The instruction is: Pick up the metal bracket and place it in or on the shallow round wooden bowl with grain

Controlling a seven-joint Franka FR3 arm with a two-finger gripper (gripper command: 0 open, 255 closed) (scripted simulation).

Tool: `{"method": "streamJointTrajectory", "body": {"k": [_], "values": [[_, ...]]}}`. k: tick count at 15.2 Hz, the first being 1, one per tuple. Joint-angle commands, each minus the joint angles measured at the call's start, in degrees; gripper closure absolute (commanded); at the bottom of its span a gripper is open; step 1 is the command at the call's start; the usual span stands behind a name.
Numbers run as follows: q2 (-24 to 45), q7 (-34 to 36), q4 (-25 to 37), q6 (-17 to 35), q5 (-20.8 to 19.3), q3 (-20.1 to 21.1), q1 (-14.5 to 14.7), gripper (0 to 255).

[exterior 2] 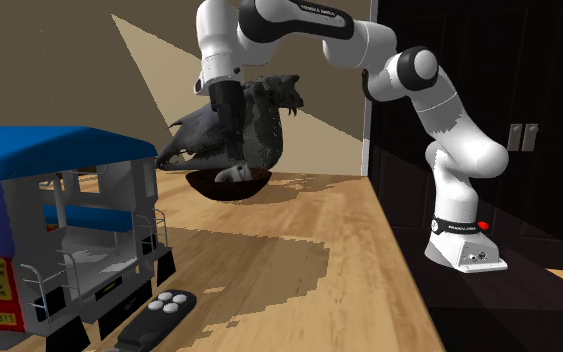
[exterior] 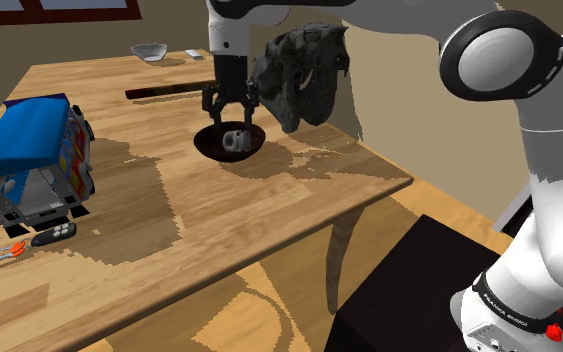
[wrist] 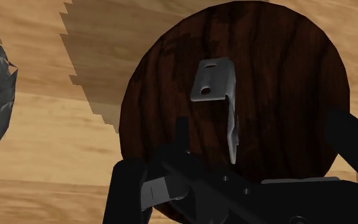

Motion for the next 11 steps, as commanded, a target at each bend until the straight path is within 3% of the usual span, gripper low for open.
{"method": "streamJointTrajectory", "body": {"k": [1, 3, 11], "values": [[1.92, 0.31, 6.04, -4.16, -0.30, -0.07, 0.22, 0], [6.05, 0.89, 16.48, -10.46, -0.90, -0.17, 0.95, 0], [6.09, 0.89, 16.55, -10.49, -0.90, -0.18, 0.96, 0]]}}
